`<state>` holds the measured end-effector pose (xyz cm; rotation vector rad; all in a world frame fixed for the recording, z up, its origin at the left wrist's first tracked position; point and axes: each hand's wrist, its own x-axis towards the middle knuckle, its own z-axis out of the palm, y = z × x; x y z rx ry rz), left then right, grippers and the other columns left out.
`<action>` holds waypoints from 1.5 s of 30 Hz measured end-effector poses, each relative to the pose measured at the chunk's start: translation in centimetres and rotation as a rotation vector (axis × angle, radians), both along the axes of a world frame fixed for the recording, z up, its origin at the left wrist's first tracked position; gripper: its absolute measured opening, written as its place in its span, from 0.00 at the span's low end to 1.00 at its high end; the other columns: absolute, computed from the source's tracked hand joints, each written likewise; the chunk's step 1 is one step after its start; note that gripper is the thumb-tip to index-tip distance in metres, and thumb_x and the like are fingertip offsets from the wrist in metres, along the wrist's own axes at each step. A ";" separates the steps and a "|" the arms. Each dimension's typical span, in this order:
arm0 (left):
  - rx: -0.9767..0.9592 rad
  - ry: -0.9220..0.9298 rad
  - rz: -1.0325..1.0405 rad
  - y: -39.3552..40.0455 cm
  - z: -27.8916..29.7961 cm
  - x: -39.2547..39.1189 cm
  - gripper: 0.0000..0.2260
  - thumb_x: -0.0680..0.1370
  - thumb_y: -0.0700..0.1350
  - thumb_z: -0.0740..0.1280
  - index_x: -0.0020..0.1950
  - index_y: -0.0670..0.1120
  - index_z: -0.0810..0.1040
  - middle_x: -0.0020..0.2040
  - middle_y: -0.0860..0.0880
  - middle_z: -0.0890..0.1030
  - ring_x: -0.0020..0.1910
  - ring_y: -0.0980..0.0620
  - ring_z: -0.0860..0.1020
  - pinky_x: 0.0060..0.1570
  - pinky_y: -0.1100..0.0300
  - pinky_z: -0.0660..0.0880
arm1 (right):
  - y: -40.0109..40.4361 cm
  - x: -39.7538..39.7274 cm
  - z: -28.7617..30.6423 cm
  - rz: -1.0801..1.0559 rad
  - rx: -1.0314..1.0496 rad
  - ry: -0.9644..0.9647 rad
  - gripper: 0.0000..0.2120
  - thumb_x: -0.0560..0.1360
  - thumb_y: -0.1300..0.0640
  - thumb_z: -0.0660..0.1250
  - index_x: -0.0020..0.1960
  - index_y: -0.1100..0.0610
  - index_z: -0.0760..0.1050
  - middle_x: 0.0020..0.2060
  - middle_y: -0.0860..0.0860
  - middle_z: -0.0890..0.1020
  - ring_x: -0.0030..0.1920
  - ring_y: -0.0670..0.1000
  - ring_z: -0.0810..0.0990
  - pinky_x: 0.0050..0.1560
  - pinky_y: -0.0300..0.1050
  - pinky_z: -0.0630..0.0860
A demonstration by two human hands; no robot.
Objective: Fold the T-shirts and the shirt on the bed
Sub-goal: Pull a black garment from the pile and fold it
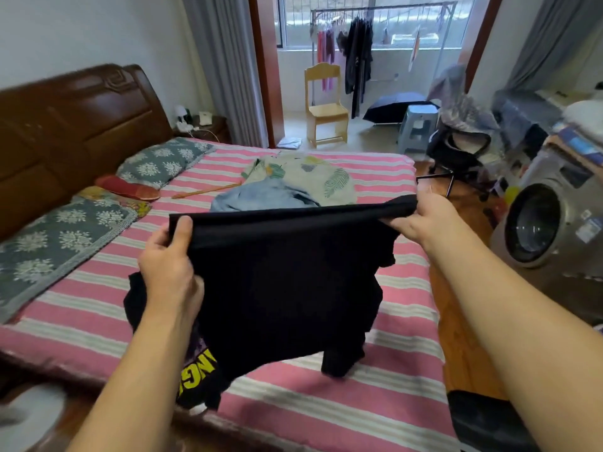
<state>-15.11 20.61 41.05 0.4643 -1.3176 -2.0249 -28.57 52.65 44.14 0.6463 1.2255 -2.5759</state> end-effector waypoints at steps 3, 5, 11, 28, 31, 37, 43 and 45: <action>-0.093 -0.029 -0.356 -0.2 2.9 0.0 0.07 0.81 0.41 0.66 0.48 0.44 0.83 0.45 0.46 0.86 0.43 0.51 0.83 0.49 0.57 0.82 | 0.1 0.2 -1.7 0.116 0.176 -0.040 0.16 0.82 0.61 0.54 0.64 0.62 0.74 0.60 0.60 0.81 0.58 0.64 0.81 0.54 0.69 0.78; -0.207 -0.191 -0.645 1.1 2.1 0.6 0.09 0.78 0.42 0.67 0.54 0.39 0.83 0.51 0.41 0.85 0.48 0.46 0.83 0.54 0.53 0.79 | -0.8 2.2 -4.0 0.182 0.524 -0.087 0.13 0.80 0.56 0.60 0.61 0.58 0.74 0.56 0.56 0.78 0.59 0.61 0.76 0.61 0.65 0.74; -0.373 -0.498 -0.952 9.0 -4.0 2.2 0.13 0.84 0.36 0.62 0.43 0.43 0.83 0.36 0.50 0.83 0.34 0.56 0.80 0.32 0.67 0.73 | -5.0 12.2 -9.7 0.470 0.783 0.178 0.05 0.77 0.57 0.69 0.48 0.59 0.81 0.42 0.50 0.83 0.45 0.51 0.81 0.50 0.49 0.80; -0.072 -0.573 -0.877 12.9 -7.9 5.0 0.13 0.86 0.41 0.60 0.59 0.40 0.84 0.53 0.43 0.87 0.56 0.49 0.84 0.51 0.58 0.80 | -5.8 17.3 -13.4 0.364 0.877 0.312 0.14 0.76 0.61 0.71 0.57 0.46 0.84 0.47 0.39 0.86 0.50 0.38 0.83 0.55 0.40 0.80; -0.159 -0.570 -0.795 12.3 -8.7 4.9 0.09 0.83 0.39 0.66 0.57 0.42 0.85 0.52 0.44 0.87 0.56 0.47 0.84 0.57 0.52 0.81 | -6.0 17.7 -12.8 0.414 0.843 0.352 0.14 0.78 0.58 0.69 0.59 0.43 0.82 0.49 0.38 0.86 0.53 0.36 0.82 0.57 0.38 0.78; -0.257 -0.486 -0.738 12.2 -9.1 5.3 0.10 0.78 0.33 0.70 0.56 0.44 0.85 0.50 0.45 0.87 0.54 0.47 0.85 0.59 0.49 0.81 | -6.4 18.0 -11.8 0.444 0.834 0.367 0.17 0.79 0.56 0.67 0.51 0.32 0.80 0.48 0.36 0.85 0.53 0.36 0.82 0.57 0.37 0.78; -0.280 -0.486 -0.714 11.8 -10.5 5.3 0.05 0.78 0.37 0.72 0.51 0.42 0.86 0.48 0.41 0.86 0.52 0.42 0.85 0.59 0.42 0.80 | -6.6 18.6 -12.0 0.400 0.870 0.333 0.12 0.79 0.54 0.69 0.61 0.44 0.82 0.47 0.37 0.85 0.50 0.33 0.81 0.51 0.31 0.76; -0.307 -0.481 -0.762 11.8 -10.5 5.6 0.06 0.79 0.37 0.70 0.53 0.42 0.87 0.49 0.43 0.87 0.53 0.44 0.85 0.60 0.44 0.80 | -6.5 18.6 -12.0 0.395 0.885 0.318 0.13 0.79 0.56 0.70 0.62 0.45 0.80 0.43 0.35 0.82 0.46 0.29 0.79 0.46 0.25 0.74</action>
